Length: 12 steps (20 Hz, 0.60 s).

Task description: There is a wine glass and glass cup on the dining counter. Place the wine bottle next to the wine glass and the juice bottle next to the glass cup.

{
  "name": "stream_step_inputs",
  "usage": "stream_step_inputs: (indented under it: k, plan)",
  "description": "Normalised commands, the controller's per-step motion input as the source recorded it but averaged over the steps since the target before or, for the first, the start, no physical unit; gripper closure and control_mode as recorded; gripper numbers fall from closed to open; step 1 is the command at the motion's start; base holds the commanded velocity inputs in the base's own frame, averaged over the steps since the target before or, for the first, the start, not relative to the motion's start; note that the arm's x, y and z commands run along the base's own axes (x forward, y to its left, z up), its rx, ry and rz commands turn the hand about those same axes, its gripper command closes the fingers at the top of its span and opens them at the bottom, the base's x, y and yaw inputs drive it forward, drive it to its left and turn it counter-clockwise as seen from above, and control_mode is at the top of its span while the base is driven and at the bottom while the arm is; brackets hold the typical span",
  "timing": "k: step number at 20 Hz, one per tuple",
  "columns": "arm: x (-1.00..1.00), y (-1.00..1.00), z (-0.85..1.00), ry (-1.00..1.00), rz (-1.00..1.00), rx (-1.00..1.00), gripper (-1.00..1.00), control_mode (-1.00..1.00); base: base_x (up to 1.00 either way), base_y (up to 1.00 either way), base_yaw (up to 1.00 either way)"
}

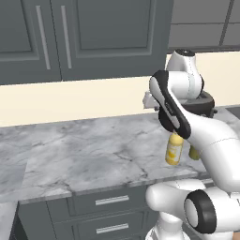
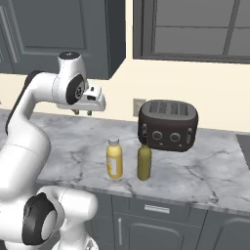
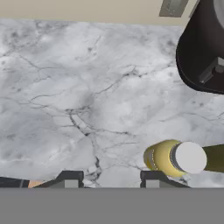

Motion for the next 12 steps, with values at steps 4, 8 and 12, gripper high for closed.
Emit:
stream_step_inputs:
  k: [4,8,12]
  plan:
    - [-0.09,-0.05,-0.01,0.00,-0.02,0.00,-1.00,-1.00,0.00,0.00,0.00]
    - [-0.23,-0.19,0.00,-0.03,0.00,0.10,-1.00,-1.00,0.00,0.00,0.00]
    - [-0.25,-0.23,0.00,-0.04,0.00,0.11,-1.00,-1.00,0.00,0.00,0.00]
